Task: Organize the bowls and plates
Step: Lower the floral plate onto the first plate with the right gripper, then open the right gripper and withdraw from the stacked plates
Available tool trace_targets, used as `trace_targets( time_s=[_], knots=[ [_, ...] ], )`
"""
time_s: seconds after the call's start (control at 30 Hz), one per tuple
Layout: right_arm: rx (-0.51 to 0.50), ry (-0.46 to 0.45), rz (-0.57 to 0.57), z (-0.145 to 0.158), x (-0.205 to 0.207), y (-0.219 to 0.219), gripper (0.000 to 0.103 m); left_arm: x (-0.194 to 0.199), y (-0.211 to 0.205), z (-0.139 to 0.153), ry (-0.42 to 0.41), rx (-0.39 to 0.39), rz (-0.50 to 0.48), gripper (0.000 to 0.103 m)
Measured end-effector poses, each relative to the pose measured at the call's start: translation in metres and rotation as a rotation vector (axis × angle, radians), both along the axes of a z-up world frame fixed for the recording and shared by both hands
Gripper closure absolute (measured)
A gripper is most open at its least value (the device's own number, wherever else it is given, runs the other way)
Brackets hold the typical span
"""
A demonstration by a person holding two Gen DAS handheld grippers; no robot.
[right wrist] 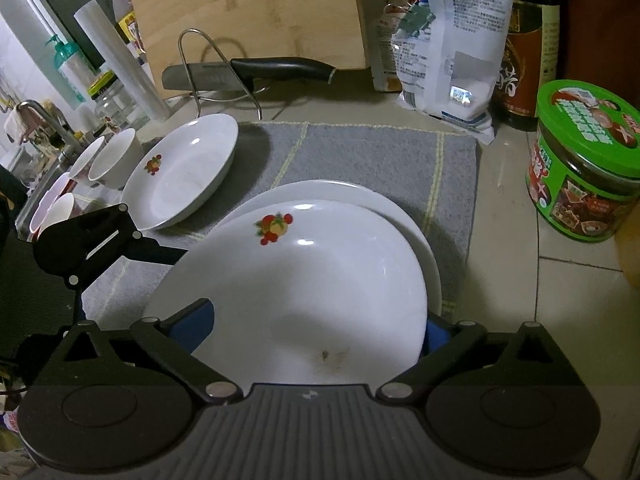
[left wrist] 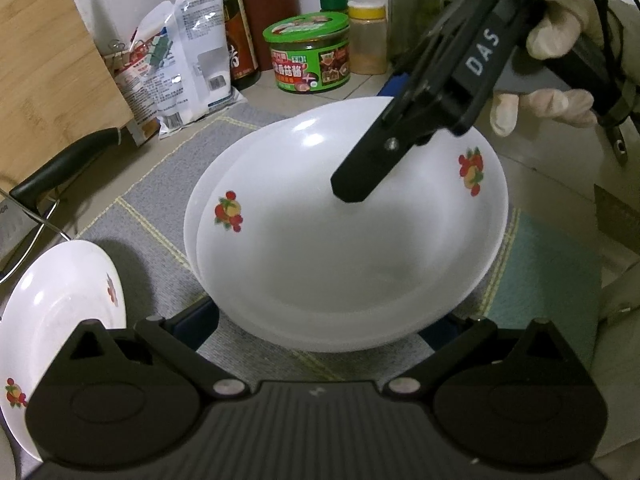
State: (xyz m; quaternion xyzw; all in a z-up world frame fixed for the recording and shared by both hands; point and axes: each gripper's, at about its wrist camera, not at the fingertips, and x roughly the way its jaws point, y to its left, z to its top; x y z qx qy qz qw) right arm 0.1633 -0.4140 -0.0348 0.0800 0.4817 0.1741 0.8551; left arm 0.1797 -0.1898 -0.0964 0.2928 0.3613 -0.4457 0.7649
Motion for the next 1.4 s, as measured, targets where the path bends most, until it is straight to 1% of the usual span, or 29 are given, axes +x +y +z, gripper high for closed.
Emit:
trace_targets(
  time_s=[0.27,0.6,0.8,0.93,1.23,1.4],
  knots=[
    [-0.015,-0.002,-0.017,0.004,-0.002,-0.001,0.000,0.000,-0.001,0.000,-0.003,0.005,0.000,0.001],
    [-0.116,0.005,-0.019,0.007,-0.003,0.012,0.000,-0.001,0.000,0.000,-0.007,0.000,0.005,0.001],
    [-0.177,0.015,-0.041,0.008,-0.005,0.014,0.000,-0.003,0.000,0.000,-0.009,-0.007,0.009,0.001],
    [-0.176,0.016,-0.053,0.008,-0.007,0.012,0.000,-0.004,0.001,0.001,-0.010,-0.013,0.012,0.001],
    [-0.239,-0.045,-0.042,0.013,-0.013,0.023,0.000,-0.011,0.005,0.004,-0.029,-0.036,0.030,0.001],
    [-0.246,-0.074,-0.046,0.016,-0.019,0.029,0.000,-0.016,0.015,0.013,-0.040,-0.084,0.078,0.001]
  ],
)
